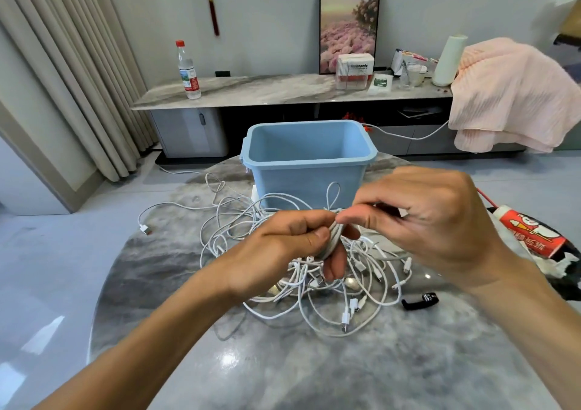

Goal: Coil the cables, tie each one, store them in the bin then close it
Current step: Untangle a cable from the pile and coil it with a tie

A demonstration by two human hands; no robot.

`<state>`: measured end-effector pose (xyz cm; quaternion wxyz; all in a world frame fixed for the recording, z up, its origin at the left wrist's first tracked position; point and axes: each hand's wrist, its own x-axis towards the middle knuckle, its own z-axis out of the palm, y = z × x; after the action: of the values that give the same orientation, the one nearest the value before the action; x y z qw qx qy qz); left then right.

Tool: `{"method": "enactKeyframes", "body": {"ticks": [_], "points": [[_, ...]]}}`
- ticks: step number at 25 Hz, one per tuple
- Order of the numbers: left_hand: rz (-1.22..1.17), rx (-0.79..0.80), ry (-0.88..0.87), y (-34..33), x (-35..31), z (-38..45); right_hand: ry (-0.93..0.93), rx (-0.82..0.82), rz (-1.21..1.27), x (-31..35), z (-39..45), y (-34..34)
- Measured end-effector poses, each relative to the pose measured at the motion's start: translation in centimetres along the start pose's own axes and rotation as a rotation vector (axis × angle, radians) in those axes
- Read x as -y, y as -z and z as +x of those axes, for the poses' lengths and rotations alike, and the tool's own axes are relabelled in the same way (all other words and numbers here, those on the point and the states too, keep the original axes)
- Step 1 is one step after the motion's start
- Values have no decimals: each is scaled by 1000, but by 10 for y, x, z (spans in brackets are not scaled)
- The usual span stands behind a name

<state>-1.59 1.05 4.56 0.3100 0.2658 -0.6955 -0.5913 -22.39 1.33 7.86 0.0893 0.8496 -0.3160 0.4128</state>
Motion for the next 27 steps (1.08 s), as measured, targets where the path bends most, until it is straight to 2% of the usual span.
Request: {"method": "enactKeyframes", "body": {"ticks": [5, 7, 11, 16, 18, 23, 27], "points": [[-122, -162, 0, -14, 8, 5, -71, 23, 193, 15, 1, -9], [-135, -143, -27, -16, 9, 4, -98, 39, 250, 18, 0, -12], [-212, -31, -45, -13, 3, 1, -357, -68, 378, -3, -2, -9], [-395, -98, -90, -14, 4, 1, -665, -178, 784, 6, -15, -49], [-467, -126, -89, -11, 5, 0, -729, -174, 817, 12, -17, -61], [-607, -6, -90, -4, 5, 2, -698, -219, 793, 14, -11, -54], [-706, -202, -140, -10, 6, 3, -839, -253, 762, 31, -23, -77]]}}
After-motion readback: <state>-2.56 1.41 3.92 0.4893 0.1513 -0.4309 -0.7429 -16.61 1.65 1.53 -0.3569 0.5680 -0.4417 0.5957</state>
